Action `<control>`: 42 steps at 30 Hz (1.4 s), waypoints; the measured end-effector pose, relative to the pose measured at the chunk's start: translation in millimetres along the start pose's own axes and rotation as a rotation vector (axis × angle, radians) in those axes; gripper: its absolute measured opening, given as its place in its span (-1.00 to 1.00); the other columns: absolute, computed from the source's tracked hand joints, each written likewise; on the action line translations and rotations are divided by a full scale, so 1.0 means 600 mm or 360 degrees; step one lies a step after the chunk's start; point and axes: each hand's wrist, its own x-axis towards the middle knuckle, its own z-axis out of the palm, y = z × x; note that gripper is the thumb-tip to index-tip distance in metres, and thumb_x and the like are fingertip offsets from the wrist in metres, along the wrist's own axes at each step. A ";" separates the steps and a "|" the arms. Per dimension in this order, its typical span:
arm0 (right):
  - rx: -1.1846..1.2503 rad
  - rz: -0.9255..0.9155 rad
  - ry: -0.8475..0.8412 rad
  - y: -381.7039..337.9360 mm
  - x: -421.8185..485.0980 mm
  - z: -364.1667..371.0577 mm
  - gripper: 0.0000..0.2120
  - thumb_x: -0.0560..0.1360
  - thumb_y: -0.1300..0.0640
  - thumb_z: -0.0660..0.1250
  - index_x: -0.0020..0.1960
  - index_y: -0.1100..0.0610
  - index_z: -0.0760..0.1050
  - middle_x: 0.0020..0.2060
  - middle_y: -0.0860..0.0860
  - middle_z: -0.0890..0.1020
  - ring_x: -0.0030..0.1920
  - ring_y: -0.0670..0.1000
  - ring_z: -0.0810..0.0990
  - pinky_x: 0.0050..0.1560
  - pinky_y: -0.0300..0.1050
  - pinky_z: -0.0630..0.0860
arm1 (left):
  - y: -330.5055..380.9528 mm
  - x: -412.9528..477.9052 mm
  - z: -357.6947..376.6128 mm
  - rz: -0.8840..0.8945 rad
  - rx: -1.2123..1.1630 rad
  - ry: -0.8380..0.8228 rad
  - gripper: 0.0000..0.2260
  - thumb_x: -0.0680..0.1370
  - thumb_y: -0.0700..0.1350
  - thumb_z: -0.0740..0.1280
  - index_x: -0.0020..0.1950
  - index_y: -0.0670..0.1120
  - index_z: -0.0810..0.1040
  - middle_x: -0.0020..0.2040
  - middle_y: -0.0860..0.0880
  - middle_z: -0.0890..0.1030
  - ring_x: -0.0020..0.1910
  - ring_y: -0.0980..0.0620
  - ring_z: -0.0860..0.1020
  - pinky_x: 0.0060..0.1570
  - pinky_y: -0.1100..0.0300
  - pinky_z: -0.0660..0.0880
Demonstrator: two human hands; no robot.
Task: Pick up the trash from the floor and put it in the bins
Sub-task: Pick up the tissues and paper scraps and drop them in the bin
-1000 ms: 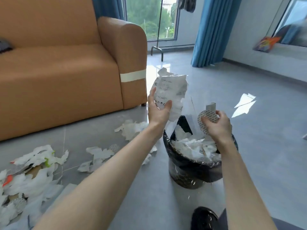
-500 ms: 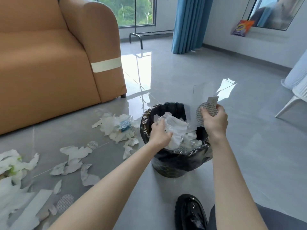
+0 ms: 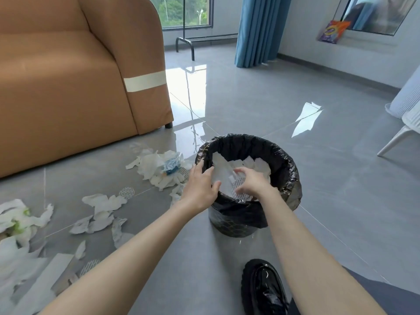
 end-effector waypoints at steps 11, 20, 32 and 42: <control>-0.0818 0.0083 0.0007 -0.013 0.010 0.014 -0.35 0.47 0.18 0.32 0.43 -0.29 0.21 0.33 0.07 0.35 0.38 0.18 0.25 0.32 0.12 0.32 | -0.029 -0.023 -0.032 0.0141 -0.0157 -0.0015 -0.52 0.62 -0.05 0.17 0.53 0.00 0.14 0.52 -0.05 0.20 0.52 0.00 0.11 0.49 0.07 0.09; -0.0397 -0.0287 0.0516 -0.124 -0.034 -0.013 -0.58 0.51 0.14 0.26 0.35 -0.08 0.41 0.30 0.07 0.44 0.34 0.18 0.30 0.24 0.10 0.37 | -0.086 -0.077 -0.112 0.0013 -0.0222 0.0209 -0.54 0.61 -0.09 0.20 0.51 -0.03 0.21 0.48 -0.03 0.31 0.46 0.02 0.25 0.40 0.19 0.16; -0.0034 -0.0665 0.0042 -0.261 -0.115 0.189 -0.74 0.50 0.14 0.20 0.10 -0.03 0.59 0.05 0.00 0.65 0.08 0.07 0.60 0.03 -0.12 0.51 | -0.321 -0.231 -0.137 -0.0694 -0.0372 0.0325 -0.55 0.57 -0.21 0.22 0.47 -0.15 0.26 0.45 -0.14 0.34 0.43 -0.08 0.31 0.38 0.10 0.25; -0.0363 -0.0742 -0.0874 -0.231 -0.183 0.480 -0.76 0.46 0.18 0.32 0.09 0.00 0.59 0.06 0.01 0.62 0.12 0.05 0.57 0.14 -0.06 0.52 | -0.486 -0.430 -0.067 -0.1230 -0.0260 0.0141 -0.55 0.56 -0.07 0.23 0.44 -0.13 0.31 0.37 -0.16 0.44 0.34 -0.13 0.42 0.25 0.11 0.38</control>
